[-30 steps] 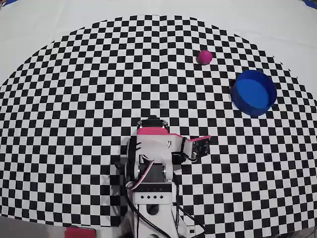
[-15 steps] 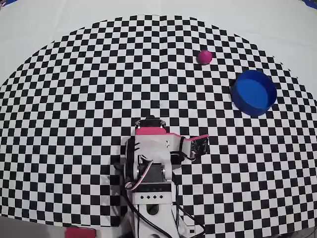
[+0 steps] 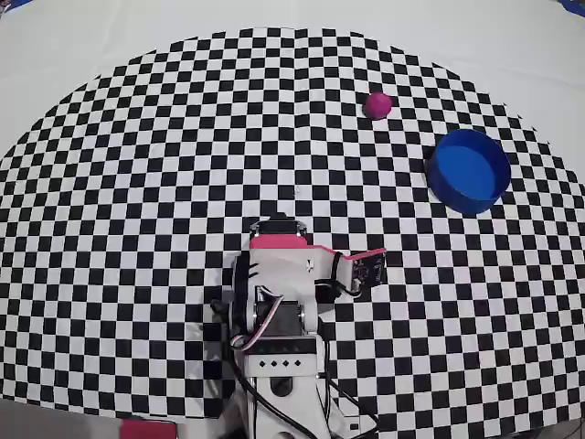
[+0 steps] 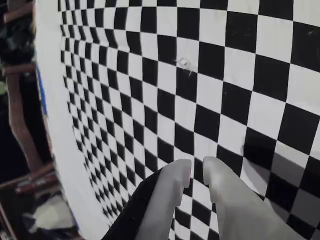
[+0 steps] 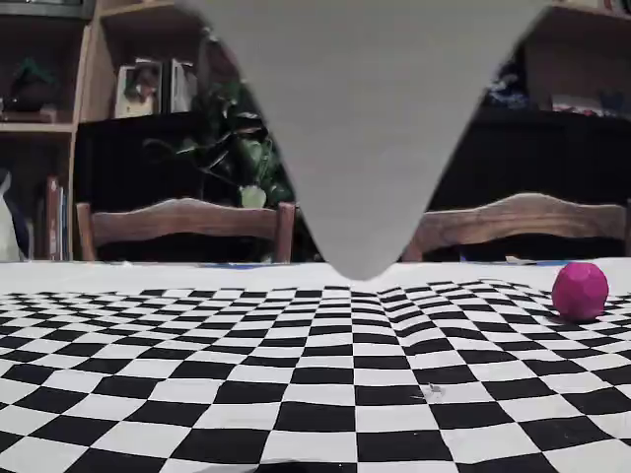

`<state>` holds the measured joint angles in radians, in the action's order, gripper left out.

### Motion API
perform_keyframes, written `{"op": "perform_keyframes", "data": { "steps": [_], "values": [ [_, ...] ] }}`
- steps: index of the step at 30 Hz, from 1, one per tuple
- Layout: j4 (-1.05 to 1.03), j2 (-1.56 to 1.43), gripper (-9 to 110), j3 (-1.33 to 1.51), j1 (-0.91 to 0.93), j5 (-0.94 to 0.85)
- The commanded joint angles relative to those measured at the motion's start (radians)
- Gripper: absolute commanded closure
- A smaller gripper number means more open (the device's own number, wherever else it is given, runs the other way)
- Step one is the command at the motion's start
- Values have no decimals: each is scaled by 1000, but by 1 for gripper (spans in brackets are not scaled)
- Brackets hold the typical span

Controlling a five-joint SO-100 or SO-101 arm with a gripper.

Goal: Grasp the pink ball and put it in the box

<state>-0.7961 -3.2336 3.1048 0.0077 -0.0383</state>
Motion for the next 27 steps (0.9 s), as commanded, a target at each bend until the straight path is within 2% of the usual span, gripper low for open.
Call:
{"op": "perform_keyframes", "data": {
  "steps": [1,17,23,27],
  "values": [
    [-6,-18,101,8,-6,-6],
    [29,-15,101,8,23,-8],
    [212,18,101,-5,34,-18],
    [400,71,101,-12,34,-94]
  ]
}}
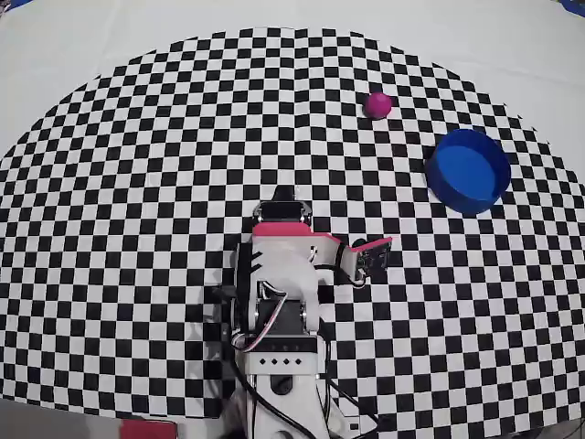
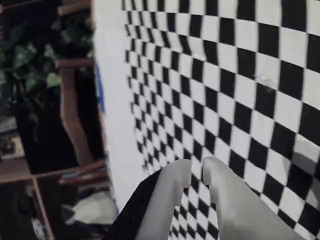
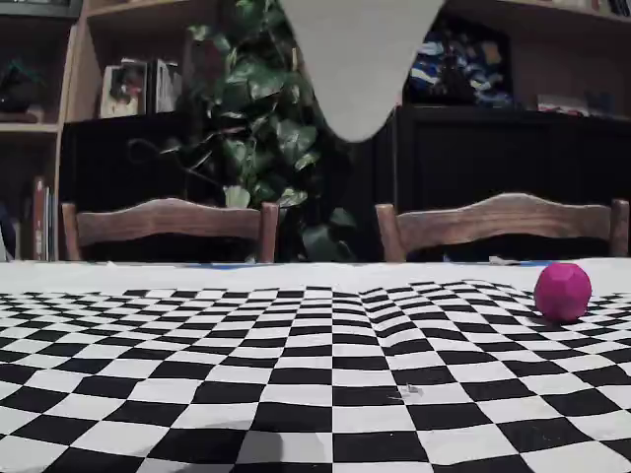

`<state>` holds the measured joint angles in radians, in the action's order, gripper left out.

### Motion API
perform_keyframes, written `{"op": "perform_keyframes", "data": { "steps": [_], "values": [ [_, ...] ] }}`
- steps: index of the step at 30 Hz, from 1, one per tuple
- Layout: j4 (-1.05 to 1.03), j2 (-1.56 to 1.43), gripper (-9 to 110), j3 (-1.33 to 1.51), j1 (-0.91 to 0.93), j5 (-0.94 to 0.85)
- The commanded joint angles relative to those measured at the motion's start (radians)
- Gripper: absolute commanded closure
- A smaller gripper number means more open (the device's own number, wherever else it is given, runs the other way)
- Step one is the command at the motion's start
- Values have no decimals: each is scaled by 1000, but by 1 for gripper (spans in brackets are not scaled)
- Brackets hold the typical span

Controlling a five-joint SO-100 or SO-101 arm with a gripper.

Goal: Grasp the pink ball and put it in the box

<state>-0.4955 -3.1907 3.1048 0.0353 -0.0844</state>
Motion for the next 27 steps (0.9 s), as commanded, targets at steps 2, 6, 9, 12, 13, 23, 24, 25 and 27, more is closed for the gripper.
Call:
{"op": "perform_keyframes", "data": {
  "steps": [2,6,9,12,13,23,24,25,27],
  "values": [
    [152,44,95,-12,6,-107],
    [173,64,89,-12,17,-347],
    [173,69,89,-3,46,-609],
    [201,71,89,3,57,-827],
    [204,71,89,3,58,-919],
    [331,74,83,5,58,-1436],
    [342,74,83,5,61,-1466],
    [348,74,83,5,66,-1493],
    [356,74,83,5,66,-1529]
  ]
}}
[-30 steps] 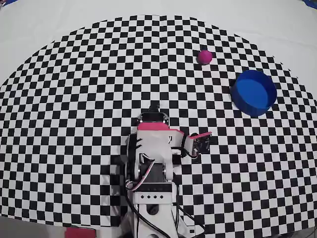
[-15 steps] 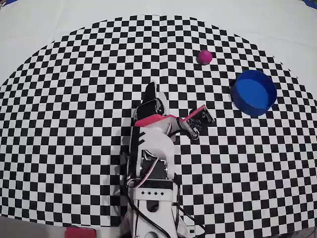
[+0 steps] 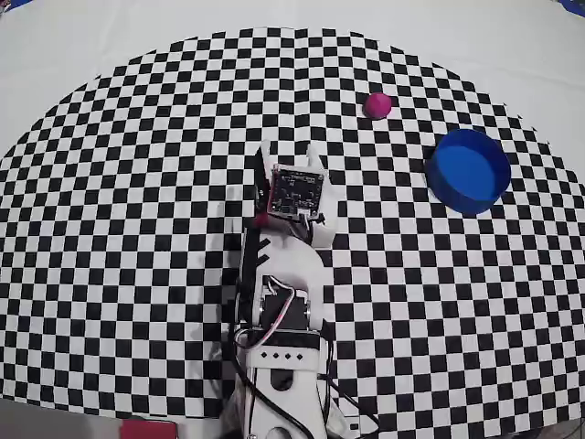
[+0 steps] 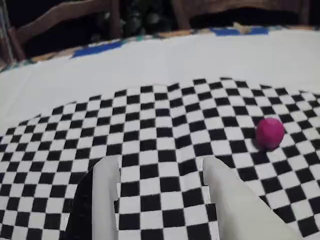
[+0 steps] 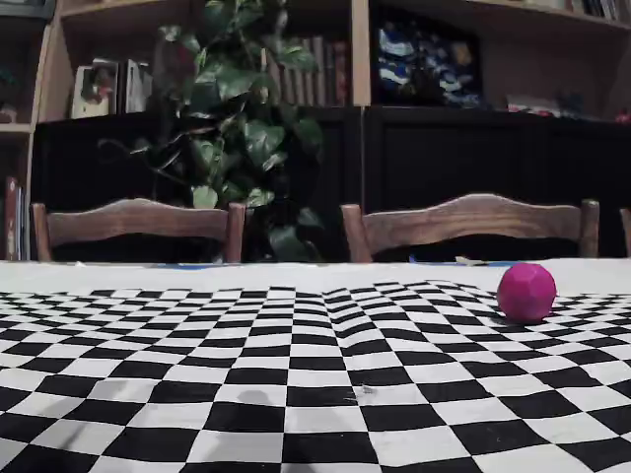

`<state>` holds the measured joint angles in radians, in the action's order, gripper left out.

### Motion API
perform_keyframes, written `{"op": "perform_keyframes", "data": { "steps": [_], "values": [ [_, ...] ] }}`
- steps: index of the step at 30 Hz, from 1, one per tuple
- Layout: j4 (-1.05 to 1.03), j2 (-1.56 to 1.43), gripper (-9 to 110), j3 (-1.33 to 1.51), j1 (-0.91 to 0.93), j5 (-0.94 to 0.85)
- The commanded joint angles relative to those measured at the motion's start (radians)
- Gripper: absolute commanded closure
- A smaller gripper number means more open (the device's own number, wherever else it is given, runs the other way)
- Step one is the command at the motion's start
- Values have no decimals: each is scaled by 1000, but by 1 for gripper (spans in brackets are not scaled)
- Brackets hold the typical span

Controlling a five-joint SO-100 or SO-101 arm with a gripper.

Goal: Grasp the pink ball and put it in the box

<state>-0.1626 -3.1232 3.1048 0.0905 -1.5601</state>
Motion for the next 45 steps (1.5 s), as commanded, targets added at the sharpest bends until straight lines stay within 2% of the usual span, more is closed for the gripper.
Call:
{"op": "perform_keyframes", "data": {
  "steps": [1,3,45],
  "values": [
    [26,6,83,5,12,-60],
    [32,6,80,5,15,-80],
    [60,55,77,8,296,-72]
  ]
}}
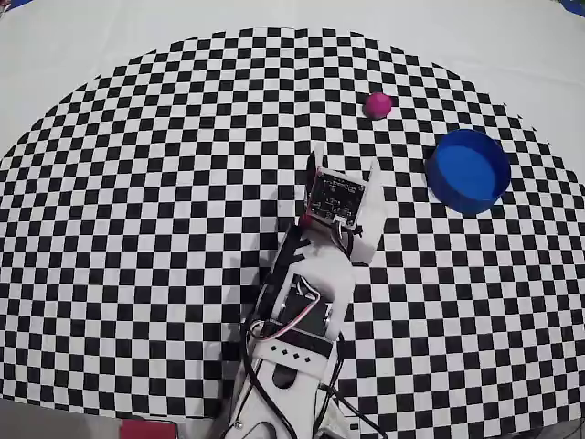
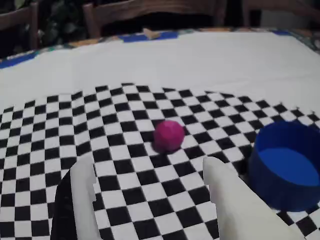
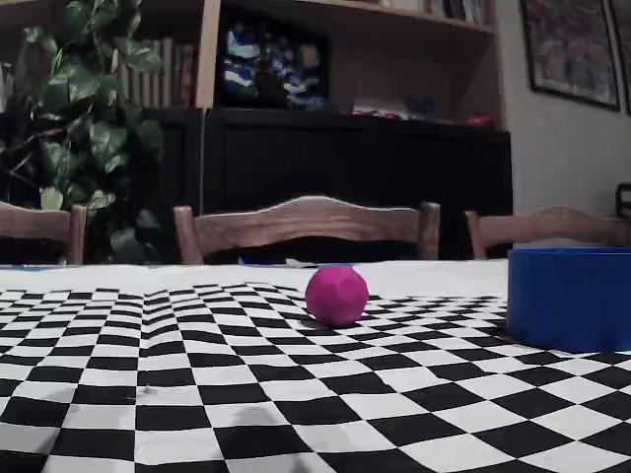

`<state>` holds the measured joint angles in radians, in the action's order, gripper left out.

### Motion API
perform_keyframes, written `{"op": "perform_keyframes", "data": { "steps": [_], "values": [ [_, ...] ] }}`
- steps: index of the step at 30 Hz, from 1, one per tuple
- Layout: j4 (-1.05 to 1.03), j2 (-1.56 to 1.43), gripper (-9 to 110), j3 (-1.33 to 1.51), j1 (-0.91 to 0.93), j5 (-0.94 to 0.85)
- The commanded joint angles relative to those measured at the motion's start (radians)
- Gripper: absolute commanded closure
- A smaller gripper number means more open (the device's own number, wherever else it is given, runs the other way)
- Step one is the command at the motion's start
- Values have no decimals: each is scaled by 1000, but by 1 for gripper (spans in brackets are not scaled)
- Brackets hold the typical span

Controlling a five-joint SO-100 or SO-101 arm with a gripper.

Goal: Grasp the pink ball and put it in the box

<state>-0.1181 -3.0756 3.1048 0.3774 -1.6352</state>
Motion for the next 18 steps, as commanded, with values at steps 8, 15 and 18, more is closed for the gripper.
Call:
{"op": "perform_keyframes", "data": {
  "steps": [8,15,18],
  "values": [
    [15,12,77,8,29,3],
    [11,17,77,8,31,34],
    [11,17,77,8,34,37]
  ]
}}
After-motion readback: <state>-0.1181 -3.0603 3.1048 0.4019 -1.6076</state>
